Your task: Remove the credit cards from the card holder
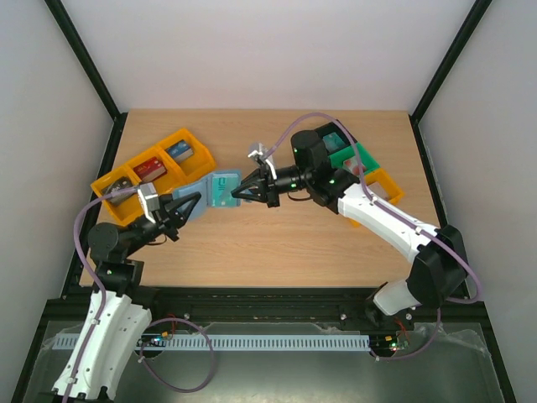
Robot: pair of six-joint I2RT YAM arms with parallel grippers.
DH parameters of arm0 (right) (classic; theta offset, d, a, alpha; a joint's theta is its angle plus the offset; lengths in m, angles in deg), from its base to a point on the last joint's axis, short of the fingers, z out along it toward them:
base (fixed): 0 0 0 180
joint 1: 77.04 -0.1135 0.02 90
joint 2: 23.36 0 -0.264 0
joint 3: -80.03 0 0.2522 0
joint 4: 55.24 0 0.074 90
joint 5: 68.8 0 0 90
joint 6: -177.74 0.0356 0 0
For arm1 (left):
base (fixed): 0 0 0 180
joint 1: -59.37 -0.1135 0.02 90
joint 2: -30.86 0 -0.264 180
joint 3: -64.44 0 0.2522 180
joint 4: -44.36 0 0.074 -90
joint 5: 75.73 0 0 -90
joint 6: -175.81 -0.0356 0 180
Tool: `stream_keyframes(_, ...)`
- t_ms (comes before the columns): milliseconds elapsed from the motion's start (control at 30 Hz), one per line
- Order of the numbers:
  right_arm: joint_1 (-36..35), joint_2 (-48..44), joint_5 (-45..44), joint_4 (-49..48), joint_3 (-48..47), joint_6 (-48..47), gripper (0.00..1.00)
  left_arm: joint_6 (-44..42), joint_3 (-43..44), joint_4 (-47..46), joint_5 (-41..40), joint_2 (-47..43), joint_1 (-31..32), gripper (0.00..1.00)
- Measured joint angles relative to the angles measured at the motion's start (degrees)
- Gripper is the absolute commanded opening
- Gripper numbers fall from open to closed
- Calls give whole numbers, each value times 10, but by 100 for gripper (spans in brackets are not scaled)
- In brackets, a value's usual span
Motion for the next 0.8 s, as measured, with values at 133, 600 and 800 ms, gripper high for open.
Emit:
stream_keyframes(133,0,-3,9,-6,1,3,2,14,0,1,-21,-1,-5,2)
stream_keyframes(600,-7,-6,18,-100,16,88,11,60,-15,-15,-27,-12,-16,2)
stream_keyframes(800,-11,-6,17,-113,16,95,2,70,-16,-19,-27,-14,-16,20)
